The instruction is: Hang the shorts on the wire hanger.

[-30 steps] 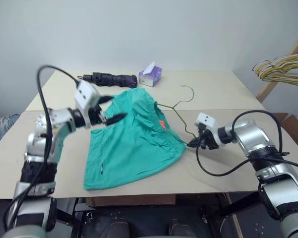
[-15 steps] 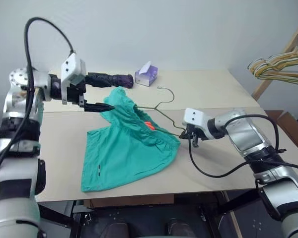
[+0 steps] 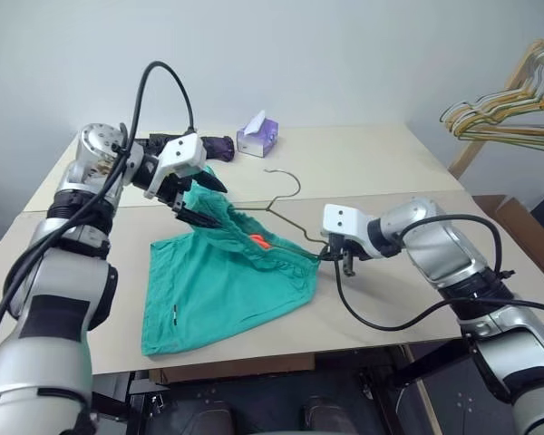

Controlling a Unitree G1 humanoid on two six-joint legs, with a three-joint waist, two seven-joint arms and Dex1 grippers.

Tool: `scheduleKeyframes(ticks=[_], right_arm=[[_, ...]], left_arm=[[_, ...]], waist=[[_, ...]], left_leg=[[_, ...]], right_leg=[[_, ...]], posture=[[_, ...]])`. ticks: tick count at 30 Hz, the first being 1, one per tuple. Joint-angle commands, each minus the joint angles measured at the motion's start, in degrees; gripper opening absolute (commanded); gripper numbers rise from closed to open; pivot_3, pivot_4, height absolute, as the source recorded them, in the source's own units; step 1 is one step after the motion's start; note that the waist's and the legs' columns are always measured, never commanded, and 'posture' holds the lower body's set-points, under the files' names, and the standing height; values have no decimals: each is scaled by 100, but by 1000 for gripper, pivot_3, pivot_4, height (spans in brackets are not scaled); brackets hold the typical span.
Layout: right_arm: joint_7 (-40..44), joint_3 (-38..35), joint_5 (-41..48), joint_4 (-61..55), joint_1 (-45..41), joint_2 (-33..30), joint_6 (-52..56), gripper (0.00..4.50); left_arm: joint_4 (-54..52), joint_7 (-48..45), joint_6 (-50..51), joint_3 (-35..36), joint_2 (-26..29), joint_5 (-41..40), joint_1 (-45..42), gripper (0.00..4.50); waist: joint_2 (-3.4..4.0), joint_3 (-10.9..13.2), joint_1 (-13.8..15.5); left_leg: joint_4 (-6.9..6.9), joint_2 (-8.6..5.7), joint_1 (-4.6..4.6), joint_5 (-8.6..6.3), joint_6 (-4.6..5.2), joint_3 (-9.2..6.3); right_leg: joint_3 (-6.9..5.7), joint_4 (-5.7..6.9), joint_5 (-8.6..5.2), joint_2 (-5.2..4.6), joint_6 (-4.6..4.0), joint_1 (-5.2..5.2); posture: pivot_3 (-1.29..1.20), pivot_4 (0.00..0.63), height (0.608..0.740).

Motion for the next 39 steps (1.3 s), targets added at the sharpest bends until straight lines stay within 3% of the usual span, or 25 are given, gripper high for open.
scheduleKeyframes(ticks=[1,3,11,14,22,33,35,39], right_arm=[[-22,-110,8,-328,-187,-7,73,0],[-28,-115,28,-381,-182,4,120,0],[-66,-130,50,-445,-197,18,211,0],[-109,-118,43,-473,-179,21,193,0],[-774,-443,41,-306,63,195,-656,0],[-1374,-1439,164,-517,231,-193,-260,3565],[-1634,-1915,404,-604,176,-69,362,4224],[-1768,-2756,1031,-1003,616,-41,1000,4224]], left_arm=[[218,-19,-91,-124,-9,48,-327,4073],[306,-19,-119,-194,-20,57,-358,3597],[418,-19,-168,-277,-43,49,-391,897],[383,-19,-180,-301,-28,0,-355,129],[468,207,-859,11,-8,622,-267,106],[664,463,-1035,410,-28,1022,-240,106],[674,536,-1067,444,0,1097,-261,106],[743,625,-1038,544,75,1137,-264,106]], waist=[[0,0,-25],[0,0,-42],[0,0,-53],[0,0,-52],[0,0,-57],[0,0,-56],[0,0,-55],[0,0,-57]], left_leg=[[7,0,-11,-2,3,-1],[7,-1,-19,-3,5,-1],[12,-2,-49,-3,5,-1],[12,-2,-49,-3,5,-1],[12,-2,-47,-3,5,0],[12,-3,-47,-3,5,0],[12,-3,-48,-3,5,0],[12,-3,-46,-3,5,0]], right_leg=[[0,2,0,0,1,-8],[0,3,-1,-1,2,-16],[2,26,-2,-1,3,-57],[2,28,-2,-1,3,-58],[3,28,-3,-1,3,-56],[3,29,-2,-2,3,-56],[3,29,-2,-2,3,-56],[4,31,-2,-2,3,-55]], posture=[[-7,0,740],[-10,0,740],[-10,0,740],[-10,0,740],[-2,0,740],[-24,0,740],[-21,0,740],[-31,0,740]])
